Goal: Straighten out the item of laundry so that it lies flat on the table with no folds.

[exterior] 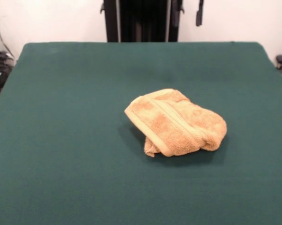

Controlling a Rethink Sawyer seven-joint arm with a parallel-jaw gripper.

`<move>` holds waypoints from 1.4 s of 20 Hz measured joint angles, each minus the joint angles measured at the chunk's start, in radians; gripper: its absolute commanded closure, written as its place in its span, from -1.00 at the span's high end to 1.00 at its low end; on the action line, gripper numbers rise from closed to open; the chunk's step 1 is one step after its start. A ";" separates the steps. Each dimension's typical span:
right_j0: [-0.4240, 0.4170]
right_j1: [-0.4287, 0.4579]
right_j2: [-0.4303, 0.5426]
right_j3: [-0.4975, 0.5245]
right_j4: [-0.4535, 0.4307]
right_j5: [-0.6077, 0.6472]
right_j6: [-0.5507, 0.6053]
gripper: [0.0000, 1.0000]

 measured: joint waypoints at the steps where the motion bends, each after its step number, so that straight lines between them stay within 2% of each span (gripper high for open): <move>1: 0.015 0.000 -0.016 -0.003 0.000 0.000 0.000 1.00; 4: 0.057 -0.005 -0.054 -0.006 0.000 0.001 0.000 1.00; 9: 0.049 -0.034 -0.057 -0.006 0.000 0.011 0.000 1.00; 16: -0.006 -0.056 -0.053 -0.006 0.000 0.054 0.000 1.00; 28: -0.125 -0.084 0.028 -0.012 0.000 0.180 0.000 1.00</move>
